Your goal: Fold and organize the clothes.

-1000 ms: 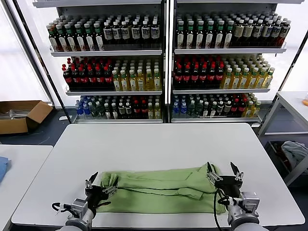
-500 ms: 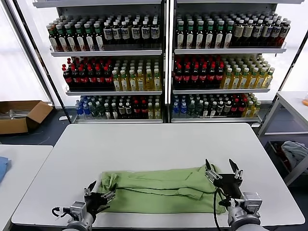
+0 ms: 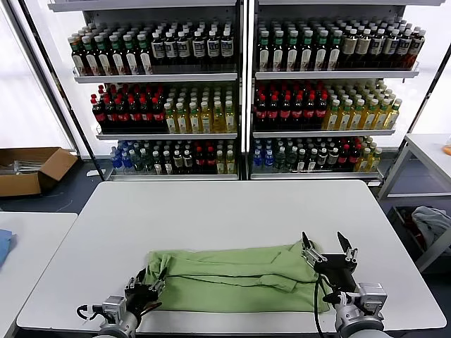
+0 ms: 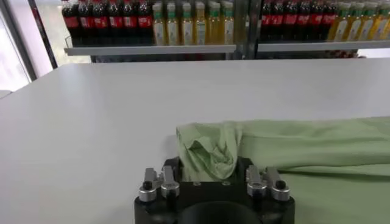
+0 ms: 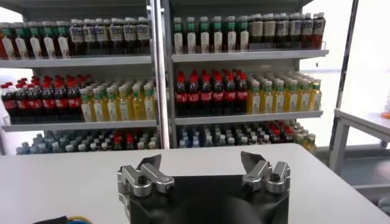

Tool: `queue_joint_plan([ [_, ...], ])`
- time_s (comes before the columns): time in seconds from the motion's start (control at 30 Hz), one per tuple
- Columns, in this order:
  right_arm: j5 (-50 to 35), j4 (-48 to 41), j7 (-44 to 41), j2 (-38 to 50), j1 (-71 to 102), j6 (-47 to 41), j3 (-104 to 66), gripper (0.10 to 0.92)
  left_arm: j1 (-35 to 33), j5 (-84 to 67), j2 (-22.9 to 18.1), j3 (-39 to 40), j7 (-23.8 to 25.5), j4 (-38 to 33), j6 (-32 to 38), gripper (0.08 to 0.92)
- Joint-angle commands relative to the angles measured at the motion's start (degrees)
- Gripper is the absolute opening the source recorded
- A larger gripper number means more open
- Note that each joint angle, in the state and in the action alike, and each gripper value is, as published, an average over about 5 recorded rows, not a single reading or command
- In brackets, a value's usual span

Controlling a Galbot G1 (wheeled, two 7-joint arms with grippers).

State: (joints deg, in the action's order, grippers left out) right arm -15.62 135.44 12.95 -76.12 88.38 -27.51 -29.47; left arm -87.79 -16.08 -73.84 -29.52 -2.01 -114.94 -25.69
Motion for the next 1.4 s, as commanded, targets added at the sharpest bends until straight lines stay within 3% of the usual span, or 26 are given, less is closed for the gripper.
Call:
queue_joint_plan([
  [0.03, -0.08, 0.15, 0.09, -0.02, 0.00, 0.08, -0.03, 0.823, 0.00, -0.68, -0.15, -0.04, -0.11, 0.37, 0.07, 0.519],
  [0.37, -0.23, -0.15, 0.41, 0.08, -0.62, 0.20, -0.46, 0.823, 0.72, -0.34, 0.34, -1.28, -0.33, 1.32, 1.76, 0.224],
  [0.57, -0.93, -0.54, 0.39, 1.05, -1.40, 0.03, -1.64, 0.823, 2.01, 0.57, 4.82, -6.53, 0.30, 0.91, 2.11, 0.106],
  [0.63, -1.24, -0.48, 0.44, 1.32, -1.50, -0.01, -1.87, 0.823, 2.94, -0.86, 8.21, -10.57, 0.06, 1.06, 2.03, 0.104],
  [0.8, -1.72, -0.62, 0.61, 1.26, -2.06, -0.12, -1.72, 0.823, 4.71, -6.56, 21.58, -24.65, -0.12, 6.77, 2.03, 0.104],
  [0.97, -1.74, -1.14, 0.67, 1.10, -2.97, -0.25, -0.58, 0.823, 5.41, -8.64, 36.52, -31.45, 2.07, 22.60, 3.31, 0.104],
  [1.07, -1.72, -1.45, 0.68, 1.00, -3.31, -0.30, -0.13, 0.823, 6.68, -9.13, 41.51, -32.05, 3.12, 29.08, 3.57, 0.104],
  [1.2, -1.67, -1.99, 0.76, 0.81, -3.25, -0.23, -0.03, 0.823, 6.93, -9.75, 39.70, -31.32, 3.26, 25.82, 2.95, 0.104],
  [1.4, -1.34, -1.67, 0.86, 0.45, -1.84, 0.11, -0.34, 0.823, 6.33, -9.33, 28.06, -24.44, 1.89, 9.19, 0.21, 0.104],
])
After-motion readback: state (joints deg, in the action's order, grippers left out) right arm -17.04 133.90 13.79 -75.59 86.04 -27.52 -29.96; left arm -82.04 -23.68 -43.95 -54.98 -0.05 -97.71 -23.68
